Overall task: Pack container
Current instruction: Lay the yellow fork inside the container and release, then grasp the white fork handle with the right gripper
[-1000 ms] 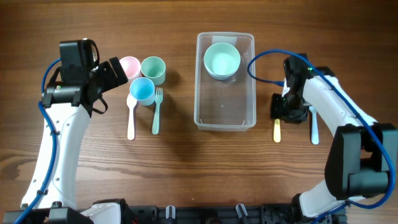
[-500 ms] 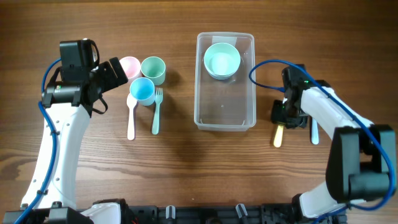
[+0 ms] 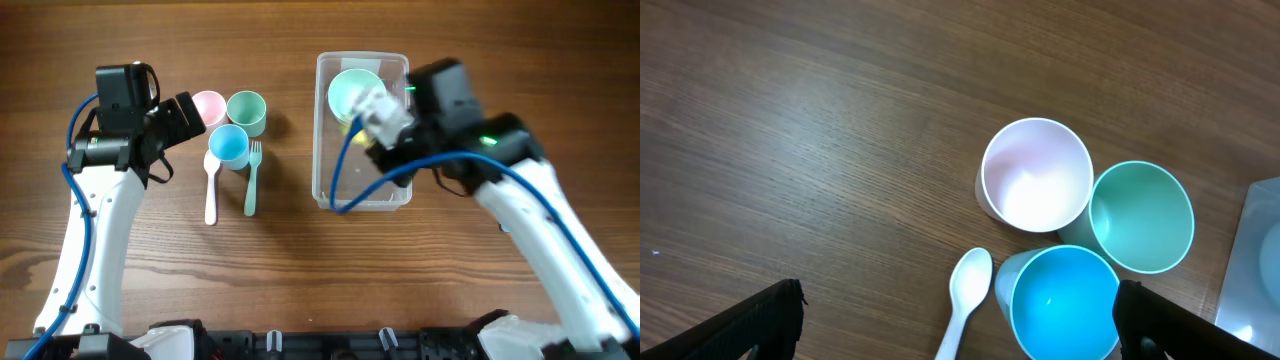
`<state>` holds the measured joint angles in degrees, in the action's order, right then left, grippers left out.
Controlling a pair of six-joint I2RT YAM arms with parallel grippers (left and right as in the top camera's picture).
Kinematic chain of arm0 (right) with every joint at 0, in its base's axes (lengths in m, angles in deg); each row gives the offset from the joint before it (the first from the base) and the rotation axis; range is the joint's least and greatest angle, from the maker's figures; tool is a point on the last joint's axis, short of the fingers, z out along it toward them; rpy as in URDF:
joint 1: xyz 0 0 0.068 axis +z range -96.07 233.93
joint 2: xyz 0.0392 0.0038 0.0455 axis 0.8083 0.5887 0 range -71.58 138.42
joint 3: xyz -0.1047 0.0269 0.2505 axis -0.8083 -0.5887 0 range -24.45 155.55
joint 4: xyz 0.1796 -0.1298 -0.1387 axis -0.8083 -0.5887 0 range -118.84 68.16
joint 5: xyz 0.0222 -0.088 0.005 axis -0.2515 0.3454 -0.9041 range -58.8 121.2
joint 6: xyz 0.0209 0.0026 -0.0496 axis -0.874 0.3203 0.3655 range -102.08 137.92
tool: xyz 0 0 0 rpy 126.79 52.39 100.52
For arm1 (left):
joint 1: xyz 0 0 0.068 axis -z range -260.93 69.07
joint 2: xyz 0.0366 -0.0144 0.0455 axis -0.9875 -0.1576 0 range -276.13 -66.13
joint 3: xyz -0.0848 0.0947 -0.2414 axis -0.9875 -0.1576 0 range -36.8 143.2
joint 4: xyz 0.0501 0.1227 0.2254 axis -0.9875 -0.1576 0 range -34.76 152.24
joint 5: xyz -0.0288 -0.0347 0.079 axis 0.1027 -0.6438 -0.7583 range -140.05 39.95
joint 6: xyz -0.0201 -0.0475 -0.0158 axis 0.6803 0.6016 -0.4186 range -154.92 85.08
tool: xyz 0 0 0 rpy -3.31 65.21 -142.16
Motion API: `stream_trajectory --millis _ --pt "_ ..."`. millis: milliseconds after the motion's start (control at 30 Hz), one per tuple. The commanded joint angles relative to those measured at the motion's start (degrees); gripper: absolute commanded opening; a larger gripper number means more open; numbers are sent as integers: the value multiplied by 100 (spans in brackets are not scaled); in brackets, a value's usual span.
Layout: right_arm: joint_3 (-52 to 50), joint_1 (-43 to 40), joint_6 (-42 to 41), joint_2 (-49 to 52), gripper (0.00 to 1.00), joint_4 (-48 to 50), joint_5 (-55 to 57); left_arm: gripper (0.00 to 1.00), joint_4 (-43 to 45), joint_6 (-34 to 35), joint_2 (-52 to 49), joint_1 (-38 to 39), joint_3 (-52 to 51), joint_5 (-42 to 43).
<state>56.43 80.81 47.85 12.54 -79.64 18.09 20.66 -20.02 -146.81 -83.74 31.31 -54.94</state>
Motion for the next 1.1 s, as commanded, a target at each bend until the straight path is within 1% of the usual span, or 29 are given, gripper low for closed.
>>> stream_trajectory --millis 0,33,167,233,300,333,367,433,500,533,633,700,767,867,967,1033,1067 --pt "-33 92 1447 793 4 66 566 100 15 -76 -11 -48 90 -57" --pt "-33 92 1661 1167 4 116 549 100 15 -76 -11 -48 90 -57" --pt "-33 94 1659 2157 4 149 557 100 15 -76 -11 -48 90 -57" --pt "-33 173 1641 2549 4 146 560 100 15 -76 -11 -48 90 -57" --pt "-33 295 1641 2712 4 166 562 100 13 -76 -11 -48 90 -57" --pt "-33 361 1644 2734 10 177 568 100 15 -76 -11 -48 90 -57" --pt "-33 422 1644 2734 18 184 636 100 15 -76 -11 -48 90 -57" --pt "-31 505 1534 2732 29 162 1019 100 15 -76 -11 -48 90 -57" --pt "33 549 1058 2695 29 164 1543 100 15 -76 -11 -48 90 -57" --pt "188 546 573 2627 28 101 1674 100 15 -76 -11 -48 90 -57" --pt "946 490 -833 2236 28 -365 1674 100 15 -76 -11 -48 90 -57" --pt "1338 380 -1397 1902 29 -575 1674 100 15 -76 -11 -48 90 -57" --pt "1639 85 -1917 1268 41 -625 1674 100 15 -76 -11 -48 90 -57" --pt "1661 -831 -2424 173 55 -710 1633 100 15 -76 -11 -48 90 -57" --pt "1633 -1843 -2485 -332 56 -1290 1565 100 15 -76 -11 -48 90 -57" --pt "1388 -2579 -2586 -402 60 -1537 1440 100 15 -76 -11 -48 90 -57" --pt "1113 -2914 -2590 -398 63 -1469 1226 100 15 -76 -11 -48 90 -57"
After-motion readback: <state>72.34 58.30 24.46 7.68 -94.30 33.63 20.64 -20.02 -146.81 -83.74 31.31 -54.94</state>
